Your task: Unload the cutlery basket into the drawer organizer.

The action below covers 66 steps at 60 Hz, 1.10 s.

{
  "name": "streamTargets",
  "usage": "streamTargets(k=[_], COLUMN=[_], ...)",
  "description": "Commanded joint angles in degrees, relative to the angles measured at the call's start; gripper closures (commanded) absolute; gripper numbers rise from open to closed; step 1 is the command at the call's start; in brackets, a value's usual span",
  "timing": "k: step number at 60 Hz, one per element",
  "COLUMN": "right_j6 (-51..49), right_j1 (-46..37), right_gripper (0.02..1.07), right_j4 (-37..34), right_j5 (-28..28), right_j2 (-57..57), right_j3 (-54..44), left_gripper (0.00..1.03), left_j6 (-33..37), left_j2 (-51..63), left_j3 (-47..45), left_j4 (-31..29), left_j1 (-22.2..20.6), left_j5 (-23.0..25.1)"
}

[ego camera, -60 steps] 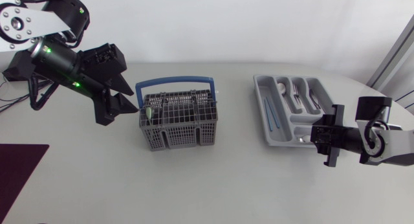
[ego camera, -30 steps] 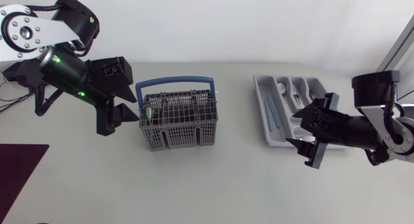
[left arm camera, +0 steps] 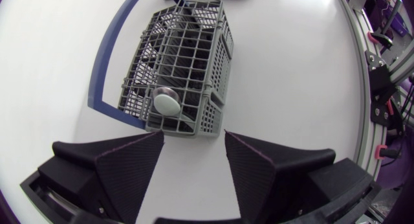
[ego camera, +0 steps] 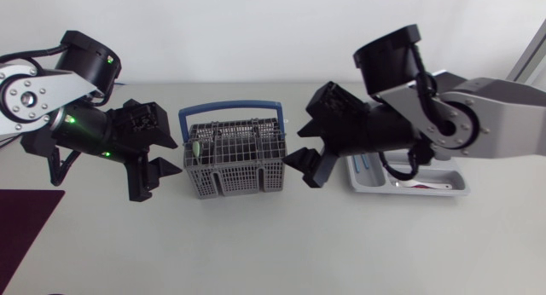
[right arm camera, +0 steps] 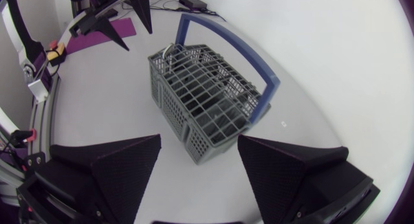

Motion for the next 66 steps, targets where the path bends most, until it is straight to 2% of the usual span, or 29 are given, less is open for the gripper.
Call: streamTargets(k=[1, 15, 23, 35, 45, 50, 60, 66], right_j6=[6.0, 15.5, 20.9, 25.9, 29.6, 31.2, 34.2, 35.9], right_j1=[2.0, 3.0, 2.6, 3.3, 3.5, 4.0, 5.2, 5.6], right_gripper=[0.21, 0.22, 0.22, 0.22, 0.31, 0.32, 0.48, 0.49], right_j4=[-1.0, -4.4, -7.5, -8.8, -8.1, -6.7, -4.6, -3.2], right_j5=[-0.9, -6.7, -12.6, -16.6, -20.3, -20.7, -20.9, -20.4], right_j2=[4.2, 15.1, 21.1, 26.6, 30.9, 32.0, 34.6, 35.6], right_j3=[4.4, 16.2, 22.6, 27.9, 31.0, 31.6, 33.4, 34.4], left_gripper=[0.23, 0.23, 0.23, 0.23, 0.23, 0.23, 0.23, 0.23], left_j6=[0.9, 1.0, 1.2, 1.3, 1.5, 1.8, 2.1, 2.6], left_j2=[-1.0, -2.5, -2.8, -2.8, -1.9, -1.5, -0.3, 0.3], left_j3=[-2.0, -6.3, -8.9, -10.4, -11.2, -11.4, -12.0, -12.2], left_j4=[1.2, 5.9, 9.1, 12.6, 14.6, 15.1, 16.6, 17.0], left_j1=[0.4, 1.9, 2.2, 3.1, 3.8, 4.3, 5.0, 5.1], left_j5=[1.0, 4.5, 5.1, 6.4, 7.7, 8.4, 9.1, 9.6])
